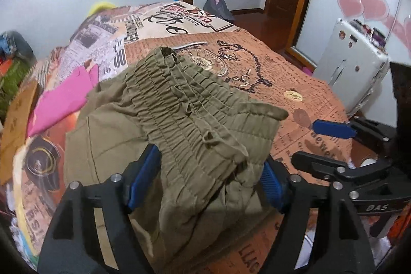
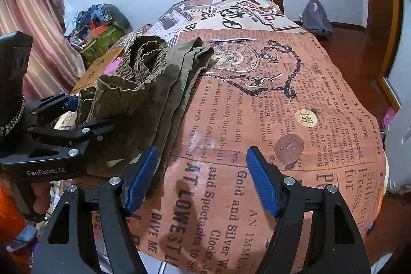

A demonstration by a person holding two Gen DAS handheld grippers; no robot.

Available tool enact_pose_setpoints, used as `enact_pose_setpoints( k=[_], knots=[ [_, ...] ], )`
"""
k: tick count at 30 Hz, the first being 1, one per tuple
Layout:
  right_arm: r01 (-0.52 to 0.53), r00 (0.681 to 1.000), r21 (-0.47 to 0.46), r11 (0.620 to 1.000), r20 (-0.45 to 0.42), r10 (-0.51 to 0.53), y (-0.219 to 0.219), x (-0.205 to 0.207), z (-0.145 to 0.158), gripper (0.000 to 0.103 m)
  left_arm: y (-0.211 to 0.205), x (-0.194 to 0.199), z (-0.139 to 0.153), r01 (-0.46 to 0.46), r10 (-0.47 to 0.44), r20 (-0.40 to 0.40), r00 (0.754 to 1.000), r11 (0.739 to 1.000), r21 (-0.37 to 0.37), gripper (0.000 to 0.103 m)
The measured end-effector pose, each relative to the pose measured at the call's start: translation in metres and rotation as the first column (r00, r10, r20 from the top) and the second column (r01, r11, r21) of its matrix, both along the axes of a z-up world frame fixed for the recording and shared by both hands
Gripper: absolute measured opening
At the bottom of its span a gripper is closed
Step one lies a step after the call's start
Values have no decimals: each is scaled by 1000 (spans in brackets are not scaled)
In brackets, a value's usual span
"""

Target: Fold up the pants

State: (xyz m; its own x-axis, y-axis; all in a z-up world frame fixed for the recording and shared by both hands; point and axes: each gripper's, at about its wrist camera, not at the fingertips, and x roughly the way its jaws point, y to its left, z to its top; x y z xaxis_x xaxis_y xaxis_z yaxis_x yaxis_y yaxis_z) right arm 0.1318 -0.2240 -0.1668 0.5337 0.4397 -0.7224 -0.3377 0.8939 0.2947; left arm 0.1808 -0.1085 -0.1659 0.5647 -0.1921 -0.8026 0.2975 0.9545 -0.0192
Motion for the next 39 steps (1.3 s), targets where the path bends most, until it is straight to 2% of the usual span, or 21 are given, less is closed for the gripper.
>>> enact_pose_setpoints(
  k=[5, 7, 12, 14, 17, 22, 25, 28, 31, 34, 39],
  knots=[
    [-14, 1000, 0, 1000, 8, 14, 6, -5, 4, 68, 13, -10, 13, 1, -2, -15, 1000, 998, -56, 76],
    [-20, 1000, -1, 1000, 12, 20, 8, -6, 6, 68, 23, -13, 20, -10, 8, -24, 1000, 996, -90, 79],
    [-37, 999, -4, 999, 15, 37, 16, -9, 8, 68, 58, -19, 41, -75, 75, -7, 997, 984, -160, 83],
    [-47, 999, -5, 999, 12, 47, 19, -11, 7, 68, 78, -17, 48, -120, 124, 17, 992, 980, -160, 87],
    [-59, 998, -3, 998, 1, 59, 24, -12, 6, 68, 102, -5, 50, -186, 192, 43, 981, 976, -117, 89],
    [-94, 995, 13, 995, -42, 95, 38, -15, -4, 69, 144, 38, 27, -258, 257, 58, 965, 966, 11, 89],
    [-130, 990, 6, 991, -62, 130, 52, -16, -11, 68, 169, 64, 3, -304, 303, 30, 952, 951, 50, 89],
    [-155, 986, -40, 987, -71, 152, 62, -12, -18, 68, 182, 81, -24, -323, 326, -35, 945, 944, 60, 89],
    [-169, 983, -55, 984, -79, 164, 63, -2, -21, 72, 181, 82, -42, -308, 312, -56, 948, 949, 72, 90],
    [-174, 983, -88, 981, -79, 167, 59, 10, -24, 73, 178, 76, -48, -306, 310, -44, 950, 948, 82, 90],
    [-144, 988, -134, 981, -68, 136, 47, 38, -28, 73, 182, 64, -48, -324, 326, -55, 944, 945, 39, 90]
  ],
)
